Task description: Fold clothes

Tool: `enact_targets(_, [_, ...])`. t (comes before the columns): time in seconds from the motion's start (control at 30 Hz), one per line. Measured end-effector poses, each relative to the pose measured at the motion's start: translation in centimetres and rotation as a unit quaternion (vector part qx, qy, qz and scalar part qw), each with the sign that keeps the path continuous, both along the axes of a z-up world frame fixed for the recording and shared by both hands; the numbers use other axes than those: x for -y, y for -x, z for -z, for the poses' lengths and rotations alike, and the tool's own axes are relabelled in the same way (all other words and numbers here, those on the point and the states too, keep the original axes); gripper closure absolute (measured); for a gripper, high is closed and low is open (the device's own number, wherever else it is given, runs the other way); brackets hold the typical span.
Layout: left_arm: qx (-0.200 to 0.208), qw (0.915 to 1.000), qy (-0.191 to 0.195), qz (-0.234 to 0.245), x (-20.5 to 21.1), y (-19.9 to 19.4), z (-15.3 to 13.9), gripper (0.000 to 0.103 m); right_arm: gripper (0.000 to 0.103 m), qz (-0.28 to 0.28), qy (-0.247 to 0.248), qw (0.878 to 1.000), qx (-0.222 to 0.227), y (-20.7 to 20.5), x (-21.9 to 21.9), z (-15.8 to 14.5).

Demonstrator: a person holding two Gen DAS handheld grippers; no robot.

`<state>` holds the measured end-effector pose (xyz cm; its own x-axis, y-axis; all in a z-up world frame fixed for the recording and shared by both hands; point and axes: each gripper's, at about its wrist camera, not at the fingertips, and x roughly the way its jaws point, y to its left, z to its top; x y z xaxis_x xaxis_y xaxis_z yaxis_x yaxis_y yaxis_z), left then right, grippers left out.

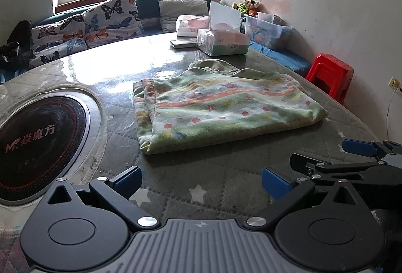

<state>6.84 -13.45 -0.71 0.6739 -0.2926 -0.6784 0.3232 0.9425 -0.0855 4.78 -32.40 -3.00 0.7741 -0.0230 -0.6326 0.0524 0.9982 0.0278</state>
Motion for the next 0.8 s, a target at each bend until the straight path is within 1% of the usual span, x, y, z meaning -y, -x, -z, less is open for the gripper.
enact_targets(0.8, [-0.015,0.9999,-0.007,-0.001,0.3,-2.9,0.2,0.0,0.0,-0.003,-0.004,1.0,-0.013,-2.9,0.1,0.2])
